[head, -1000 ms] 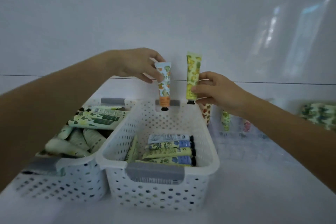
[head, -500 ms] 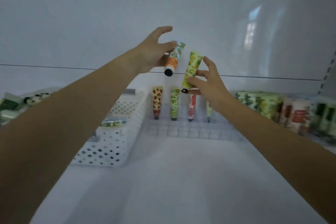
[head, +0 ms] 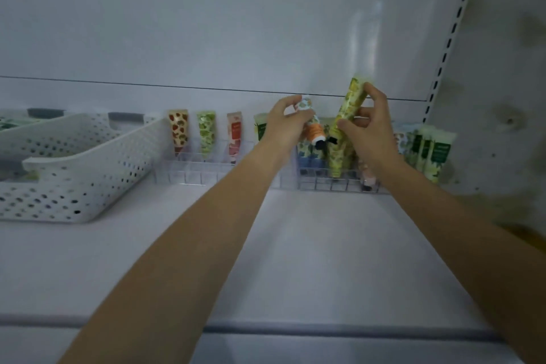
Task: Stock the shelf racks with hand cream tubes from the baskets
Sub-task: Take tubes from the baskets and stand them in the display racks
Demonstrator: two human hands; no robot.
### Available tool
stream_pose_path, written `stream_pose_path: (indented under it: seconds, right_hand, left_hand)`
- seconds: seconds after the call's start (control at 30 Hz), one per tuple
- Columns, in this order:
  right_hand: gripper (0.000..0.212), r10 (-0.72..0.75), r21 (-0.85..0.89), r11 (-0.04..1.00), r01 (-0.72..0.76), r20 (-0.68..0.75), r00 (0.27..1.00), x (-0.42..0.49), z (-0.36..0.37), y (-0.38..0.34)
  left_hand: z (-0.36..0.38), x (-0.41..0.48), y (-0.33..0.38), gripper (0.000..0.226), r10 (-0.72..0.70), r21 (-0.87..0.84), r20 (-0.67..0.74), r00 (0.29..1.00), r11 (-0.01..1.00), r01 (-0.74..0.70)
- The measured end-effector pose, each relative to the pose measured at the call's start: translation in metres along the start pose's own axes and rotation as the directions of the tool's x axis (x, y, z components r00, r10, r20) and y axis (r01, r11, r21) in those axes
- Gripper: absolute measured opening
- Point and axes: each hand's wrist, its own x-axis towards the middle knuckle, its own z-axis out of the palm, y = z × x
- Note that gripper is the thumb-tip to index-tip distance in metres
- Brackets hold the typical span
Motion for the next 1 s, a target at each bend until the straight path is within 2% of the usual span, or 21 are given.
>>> stream_pose_path:
  seconds: [0.1,0.23,0.37,0.57,0.7,0.83,1.0]
  right_hand:
    - [0.080,-0.003,0.000,1.000,0.003,-0.019,1.000,-0.004,-0.015,0.014]
    - [0.094,-0.098,-0.104,0.990,0.098,0.009,0.995,-0.002,-0.026,0.020]
    - [0.095,-0.165,-0.256,0.950,0.177,0.066,0.984,-0.002,-0.029,0.022]
    - [0.091,-0.190,-0.346,0.912,0.220,0.118,0.975,-0.007,-0.029,0.024]
    - [0.082,-0.212,-0.477,0.837,0.267,0.166,0.963,-0.013,-0.030,0.024]
    - [0.078,-0.223,-0.672,0.664,0.328,0.241,0.944,-0.016,-0.030,0.028]
    - [0.073,-0.219,-0.762,0.556,0.331,0.249,0.943,-0.014,-0.029,0.028]
  left_hand:
    - [0.011,-0.006,-0.021,0.032,-0.010,-0.009,-0.065,0.998,1.000,0.009]
    - [0.012,-0.007,-0.033,0.031,0.031,0.049,-0.106,0.994,0.998,-0.026]
    - [0.007,-0.006,-0.040,0.037,0.059,0.107,-0.097,0.994,0.993,-0.049]
    - [0.003,-0.009,-0.040,0.037,0.065,0.122,-0.064,0.996,0.991,-0.057]
    - [0.002,-0.011,-0.041,0.037,0.063,0.138,-0.052,0.997,0.989,-0.056]
    - [0.000,-0.010,-0.039,0.037,0.077,0.141,-0.057,0.995,0.988,-0.068]
    - [-0.002,-0.011,-0.038,0.038,0.071,0.119,-0.059,0.996,0.991,-0.064]
